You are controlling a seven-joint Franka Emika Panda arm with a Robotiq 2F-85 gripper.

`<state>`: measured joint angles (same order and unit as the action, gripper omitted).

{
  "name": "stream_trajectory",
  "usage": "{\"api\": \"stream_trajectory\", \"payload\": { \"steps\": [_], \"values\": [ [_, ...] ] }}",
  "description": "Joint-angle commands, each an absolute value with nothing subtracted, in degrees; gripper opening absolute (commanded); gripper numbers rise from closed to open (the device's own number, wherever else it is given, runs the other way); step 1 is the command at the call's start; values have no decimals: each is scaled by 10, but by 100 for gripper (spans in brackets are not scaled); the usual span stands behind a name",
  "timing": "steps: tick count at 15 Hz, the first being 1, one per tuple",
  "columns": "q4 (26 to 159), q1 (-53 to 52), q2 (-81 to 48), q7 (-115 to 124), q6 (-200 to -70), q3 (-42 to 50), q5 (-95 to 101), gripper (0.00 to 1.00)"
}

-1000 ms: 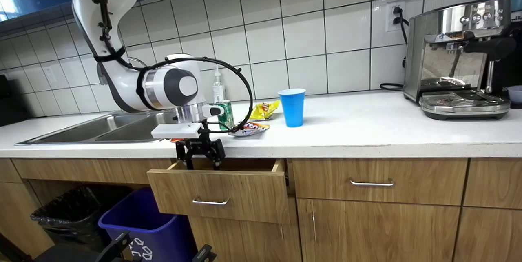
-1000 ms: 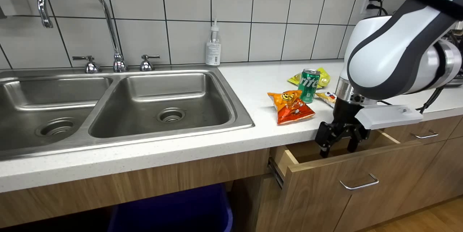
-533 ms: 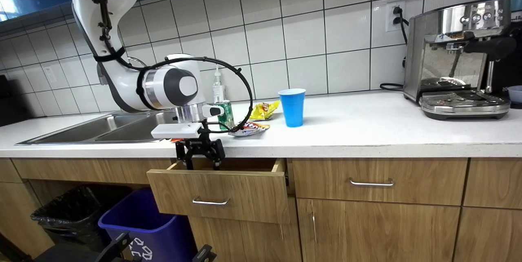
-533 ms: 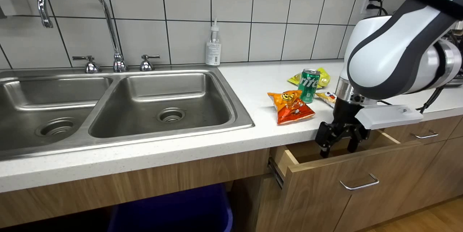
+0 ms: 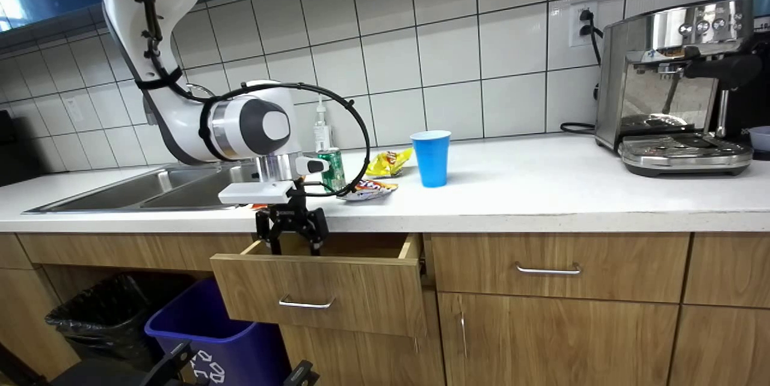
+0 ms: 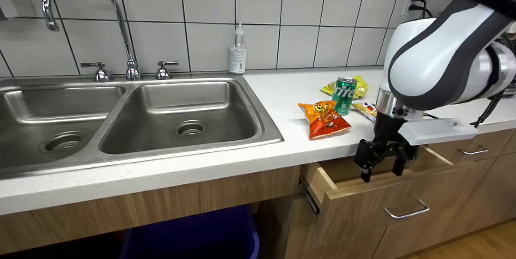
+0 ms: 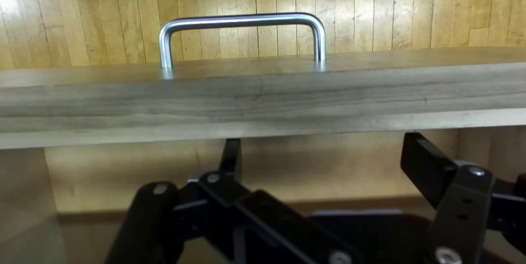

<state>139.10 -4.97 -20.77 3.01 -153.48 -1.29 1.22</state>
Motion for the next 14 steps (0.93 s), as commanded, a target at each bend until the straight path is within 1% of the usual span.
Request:
{"api": "stream_trajectory", "payload": {
  "steps": [1, 9, 14],
  "values": [
    [1430, -60, -165, 60, -1505, -14, 12, 100],
    [1494, -76, -111, 99, -1508, -14, 17, 100],
    [1516, -76, -102, 110, -1502, -12, 22, 100]
  ]
}}
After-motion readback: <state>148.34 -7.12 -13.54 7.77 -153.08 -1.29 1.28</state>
